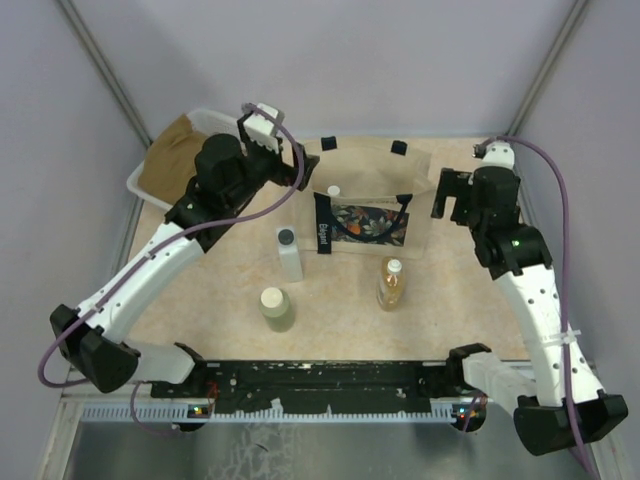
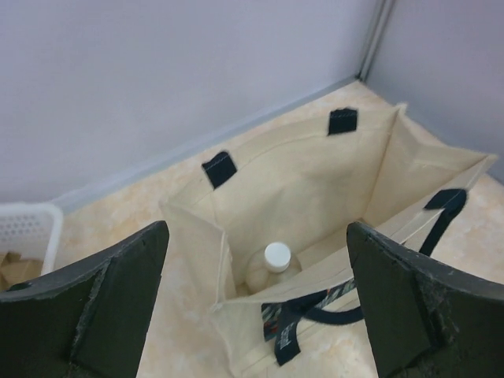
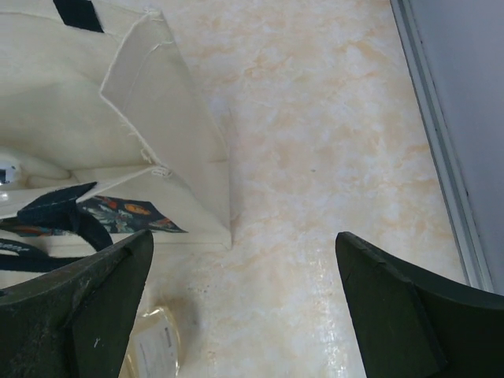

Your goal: Place the personal care products into the canvas bag

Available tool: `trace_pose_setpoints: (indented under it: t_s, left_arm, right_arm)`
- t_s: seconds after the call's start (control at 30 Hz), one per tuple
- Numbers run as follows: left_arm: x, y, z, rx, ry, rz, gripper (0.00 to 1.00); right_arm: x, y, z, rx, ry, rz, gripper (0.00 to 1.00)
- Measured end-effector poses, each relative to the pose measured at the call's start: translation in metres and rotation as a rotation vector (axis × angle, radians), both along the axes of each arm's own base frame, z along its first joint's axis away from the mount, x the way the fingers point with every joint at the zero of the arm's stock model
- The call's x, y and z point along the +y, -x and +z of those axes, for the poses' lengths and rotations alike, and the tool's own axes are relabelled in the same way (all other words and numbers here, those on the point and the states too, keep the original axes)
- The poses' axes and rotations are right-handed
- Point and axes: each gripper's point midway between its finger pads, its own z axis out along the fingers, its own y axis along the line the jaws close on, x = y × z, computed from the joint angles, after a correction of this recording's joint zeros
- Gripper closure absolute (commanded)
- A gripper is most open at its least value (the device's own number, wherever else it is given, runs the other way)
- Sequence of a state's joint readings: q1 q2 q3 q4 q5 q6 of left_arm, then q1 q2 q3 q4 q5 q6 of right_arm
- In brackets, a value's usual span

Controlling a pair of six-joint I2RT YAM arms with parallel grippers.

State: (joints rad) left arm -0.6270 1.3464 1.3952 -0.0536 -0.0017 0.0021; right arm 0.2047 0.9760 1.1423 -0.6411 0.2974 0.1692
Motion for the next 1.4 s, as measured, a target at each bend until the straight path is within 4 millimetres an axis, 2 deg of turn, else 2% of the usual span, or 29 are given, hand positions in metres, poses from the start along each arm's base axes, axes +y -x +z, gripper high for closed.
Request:
trace_pose_setpoints:
  t_s: [0.07,0.13,0.2,0.3,0.47,0.57,0.83,0.9,1.1,1.23,1.4]
  left_arm:
    - [0.007,-0.002,-0.023,0.045,-0.034,0.037,0.00]
    - [0.013,-0.003,-0.058,0.110,-0.086,0.074,0.00]
    - [0.019,-0.002,-0.083,0.159,-0.127,0.097,0.00]
    - [0.029,0.004,-0.103,0.203,-0.166,0.122,0.00]
    - [0.043,0.016,-0.086,0.171,-0.139,0.147,0.00]
    - [0.049,0.022,-0.079,0.156,-0.126,0.152,0.00]
    - [0.054,0.025,-0.100,0.189,-0.157,0.169,0.00]
    - [0.055,0.025,-0.106,0.198,-0.165,0.169,0.00]
    - [0.054,0.026,-0.113,0.210,-0.173,0.163,0.00]
    - [0.053,0.027,-0.113,0.212,-0.169,0.154,0.00]
    - [0.051,0.028,-0.114,0.216,-0.167,0.148,0.00]
  right_arm:
    - [0.000,0.006,0.005,0.017,-0.014,-0.004,0.01]
    - [0.001,0.012,0.010,0.025,-0.028,-0.007,0.01]
    - [0.001,0.019,0.011,0.037,-0.043,-0.010,0.01]
    - [0.003,0.030,0.011,0.061,-0.070,-0.009,0.01]
    - [0.018,0.040,0.015,0.086,-0.119,0.035,0.01]
    - [0.037,0.043,0.009,0.133,-0.138,0.098,0.01]
    - [0.096,0.057,-0.013,0.307,-0.091,0.284,0.01]
    - [0.099,0.062,-0.012,0.320,-0.091,0.294,0.01]
    - [0.089,0.079,-0.005,0.309,-0.135,0.248,0.01]
    - [0.090,0.091,-0.026,0.357,-0.146,0.244,0.01]
    - [0.110,0.103,-0.058,0.453,-0.118,0.289,0.01]
